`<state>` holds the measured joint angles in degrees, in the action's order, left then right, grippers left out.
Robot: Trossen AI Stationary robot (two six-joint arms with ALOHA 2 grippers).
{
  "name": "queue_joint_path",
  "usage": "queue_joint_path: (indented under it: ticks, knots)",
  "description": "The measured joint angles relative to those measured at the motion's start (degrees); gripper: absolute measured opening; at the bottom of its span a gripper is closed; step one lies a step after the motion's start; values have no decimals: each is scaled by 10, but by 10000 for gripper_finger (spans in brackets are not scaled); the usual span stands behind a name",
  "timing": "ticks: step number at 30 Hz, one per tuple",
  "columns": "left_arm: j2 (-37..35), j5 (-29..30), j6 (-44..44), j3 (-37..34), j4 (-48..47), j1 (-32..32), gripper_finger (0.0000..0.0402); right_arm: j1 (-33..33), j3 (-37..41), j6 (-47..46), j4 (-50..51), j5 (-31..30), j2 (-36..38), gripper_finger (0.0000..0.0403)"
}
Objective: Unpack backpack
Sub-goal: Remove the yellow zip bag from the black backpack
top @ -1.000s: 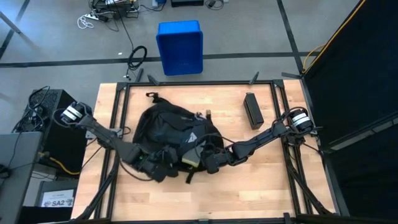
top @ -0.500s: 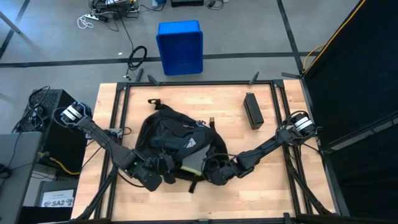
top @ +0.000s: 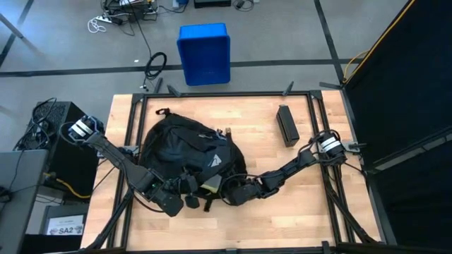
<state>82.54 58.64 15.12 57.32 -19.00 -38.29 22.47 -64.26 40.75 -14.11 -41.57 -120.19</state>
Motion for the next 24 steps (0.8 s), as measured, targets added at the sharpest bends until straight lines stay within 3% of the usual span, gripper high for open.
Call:
queue_joint_path:
  ticks: [6, 11, 18, 24]
  knots:
    - [0, -3, 1, 0, 0, 0, 5, -4, -23, 16, 7, -6, 2, 153]
    - [0, -4, 1, 0, 3, -1, 5, -3, -43, -7, 61, -2, 2, 123]
    - [0, -5, -8, 0, 8, -1, 6, 21, -95, -5, 138, -27, -1, 159]
    - [0, -15, -10, 0, 11, -1, 6, 41, -214, -49, 264, -12, 0, 184]
